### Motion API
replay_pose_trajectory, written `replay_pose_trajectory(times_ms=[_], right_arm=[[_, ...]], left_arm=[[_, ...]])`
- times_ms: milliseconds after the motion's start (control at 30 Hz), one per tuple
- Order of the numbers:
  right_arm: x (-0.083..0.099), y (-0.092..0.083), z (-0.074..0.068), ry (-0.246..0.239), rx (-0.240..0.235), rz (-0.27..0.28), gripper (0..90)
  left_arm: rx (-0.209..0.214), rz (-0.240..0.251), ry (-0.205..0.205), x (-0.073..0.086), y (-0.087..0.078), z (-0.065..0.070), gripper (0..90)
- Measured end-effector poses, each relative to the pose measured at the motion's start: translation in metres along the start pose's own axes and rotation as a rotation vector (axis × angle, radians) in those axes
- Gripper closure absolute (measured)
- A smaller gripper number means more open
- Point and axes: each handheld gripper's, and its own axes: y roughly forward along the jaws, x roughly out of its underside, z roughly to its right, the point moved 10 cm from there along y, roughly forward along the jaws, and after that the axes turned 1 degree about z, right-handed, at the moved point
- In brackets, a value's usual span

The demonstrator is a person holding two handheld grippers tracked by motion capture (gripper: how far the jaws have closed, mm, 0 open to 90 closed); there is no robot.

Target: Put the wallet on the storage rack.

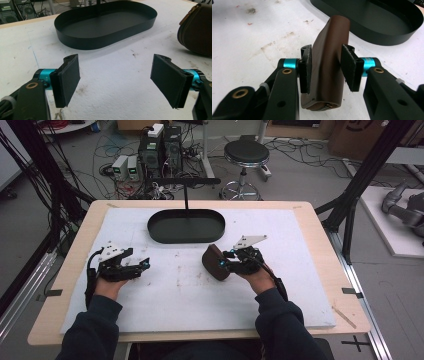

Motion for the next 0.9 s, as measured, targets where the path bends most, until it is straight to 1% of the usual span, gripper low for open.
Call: replay_pose_trajectory(times_ms=[100,167,267,367,400,433,500,533,567,600,633,667,700,733,767,800,833,867,900], right_arm=[[0.0,0.002,0.001,-0.013,0.005,0.002,61.0],[-0.001,0.003,-0.001,-0.024,-0.001,0.005,60.6],[-0.003,0.003,-0.005,-0.038,-0.013,0.017,60.7],[-0.003,0.003,-0.008,-0.051,-0.025,0.018,60.7],[-0.004,0.004,-0.009,-0.065,-0.029,0.023,60.7],[-0.004,0.004,-0.01,-0.062,-0.031,0.024,60.7],[-0.005,0.005,-0.012,-0.07,-0.039,0.026,60.7],[-0.005,0.005,-0.012,-0.079,-0.036,0.028,60.7],[-0.005,0.005,-0.014,-0.072,-0.042,0.026,60.7],[-0.005,0.005,-0.014,-0.072,-0.042,0.026,60.7],[-0.006,0.006,-0.014,-0.084,-0.041,0.033,60.7],[-0.006,0.006,-0.015,-0.088,-0.048,0.033,60.7],[-0.006,0.006,-0.016,-0.088,-0.049,0.031,60.7],[-0.006,0.006,-0.015,-0.092,-0.046,0.033,60.6],[-0.006,0.006,-0.015,-0.092,-0.046,0.033,60.6],[-0.006,0.006,-0.014,-0.087,-0.048,0.034,59.9],[-0.006,0.006,-0.014,-0.084,-0.048,0.035,59.6],[-0.006,0.006,-0.014,-0.084,-0.048,0.035,59.6],[-0.006,0.006,-0.015,-0.085,-0.051,0.032,59.1]], left_arm=[[0.003,-0.002,0.003,0.0,0.001,0.001,23.3],[0.003,0.0,0.002,0.0,0.001,0.001,23.3],[0.005,0.009,-0.011,-0.001,0.001,0.0,23.3],[0.008,0.034,-0.033,-0.01,0.004,0.001,23.3],[0.01,0.048,-0.037,-0.015,0.006,0.003,23.3],[0.013,0.059,-0.034,-0.02,0.008,0.005,23.3],[0.021,0.066,-0.025,-0.031,0.015,0.01,23.3],[0.032,0.08,-0.026,-0.037,0.02,0.014,23.3],[0.041,0.081,-0.025,-0.042,0.026,0.018,23.3],[0.041,0.081,-0.025,-0.042,0.026,0.018,23.3],[0.057,0.08,-0.015,-0.048,0.033,0.025,23.3],[0.078,0.079,-0.001,-0.057,0.044,0.035,23.3],[0.078,0.079,-0.001,-0.057,0.044,0.035,23.3],[0.104,0.066,0.018,-0.065,0.057,0.047,23.3],[0.104,0.066,0.018,-0.065,0.057,0.047,23.3],[0.126,0.054,0.034,-0.072,0.07,0.059,23.3],[0.136,0.048,0.036,-0.074,0.077,0.064,23.3],[0.136,0.048,0.036,-0.074,0.077,0.064,23.3],[0.147,0.047,0.037,-0.077,0.083,0.069,23.3]])
